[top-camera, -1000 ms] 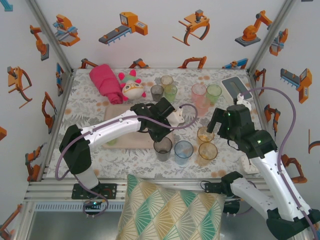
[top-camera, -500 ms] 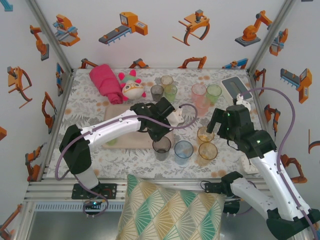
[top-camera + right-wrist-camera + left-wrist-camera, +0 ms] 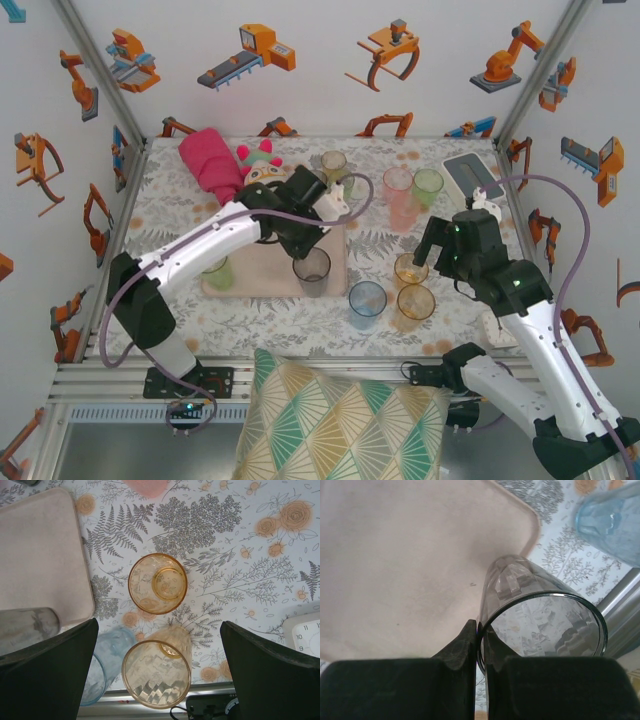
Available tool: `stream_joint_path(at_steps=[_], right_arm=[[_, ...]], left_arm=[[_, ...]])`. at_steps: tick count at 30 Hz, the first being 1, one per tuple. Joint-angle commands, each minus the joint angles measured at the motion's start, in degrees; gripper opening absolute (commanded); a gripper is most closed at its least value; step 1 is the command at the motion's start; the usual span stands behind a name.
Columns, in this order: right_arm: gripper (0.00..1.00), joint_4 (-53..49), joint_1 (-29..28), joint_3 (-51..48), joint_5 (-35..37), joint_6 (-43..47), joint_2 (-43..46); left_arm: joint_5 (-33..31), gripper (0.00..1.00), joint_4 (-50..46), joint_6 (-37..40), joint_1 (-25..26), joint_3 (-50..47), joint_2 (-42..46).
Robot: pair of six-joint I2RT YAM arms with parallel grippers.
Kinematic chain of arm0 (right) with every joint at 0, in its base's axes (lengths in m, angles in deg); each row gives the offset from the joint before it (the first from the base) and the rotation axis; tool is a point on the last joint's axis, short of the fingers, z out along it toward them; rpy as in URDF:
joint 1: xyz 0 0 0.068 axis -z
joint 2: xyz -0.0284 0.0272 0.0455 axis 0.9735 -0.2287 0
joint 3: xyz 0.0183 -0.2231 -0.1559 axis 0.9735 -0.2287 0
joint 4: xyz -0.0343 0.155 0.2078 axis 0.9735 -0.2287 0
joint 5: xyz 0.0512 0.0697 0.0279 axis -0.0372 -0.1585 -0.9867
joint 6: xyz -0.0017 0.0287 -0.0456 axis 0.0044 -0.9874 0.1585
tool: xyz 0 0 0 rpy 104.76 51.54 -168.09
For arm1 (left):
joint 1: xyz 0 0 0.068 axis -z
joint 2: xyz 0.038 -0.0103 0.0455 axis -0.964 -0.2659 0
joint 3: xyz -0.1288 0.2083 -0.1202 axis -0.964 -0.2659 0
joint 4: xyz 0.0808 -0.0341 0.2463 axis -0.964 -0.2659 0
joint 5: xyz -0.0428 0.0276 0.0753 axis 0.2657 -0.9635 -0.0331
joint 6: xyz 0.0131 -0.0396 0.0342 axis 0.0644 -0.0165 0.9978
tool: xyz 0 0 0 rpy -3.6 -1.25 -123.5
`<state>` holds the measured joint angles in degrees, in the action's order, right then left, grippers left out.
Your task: Place the glasses into the tray
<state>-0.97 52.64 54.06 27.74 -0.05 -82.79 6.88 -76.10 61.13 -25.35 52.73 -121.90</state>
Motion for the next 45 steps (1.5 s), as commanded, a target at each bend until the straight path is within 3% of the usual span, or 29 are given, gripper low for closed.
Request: stream_joint_path(at_steps=[1, 21, 31, 45], right_arm=[[0.99, 1.15, 0.32, -0.22, -0.02, -0.64, -0.34], [0.99, 3.23, 0.31, -0.53, -1.09, 1.36, -2.67], [0.99, 3.89, 0.32, -0.32, -1.52, 1.67, -3.76], [0.99, 4.52, 0.32, 0.27, -2.30, 2.04, -5.05]], left_arm=[[0.16, 0.07, -1.78, 1.98, -2.44, 2.65, 3.88], [-1.20, 0.08, 1.92, 3.70, -26.36, 4.67, 6.86], [1.83, 0.08, 3.60, 2.51, -37.86, 5.58, 5.20], [4.48, 0.08, 5.34, 2.97, -45.29, -1.28, 3.29]])
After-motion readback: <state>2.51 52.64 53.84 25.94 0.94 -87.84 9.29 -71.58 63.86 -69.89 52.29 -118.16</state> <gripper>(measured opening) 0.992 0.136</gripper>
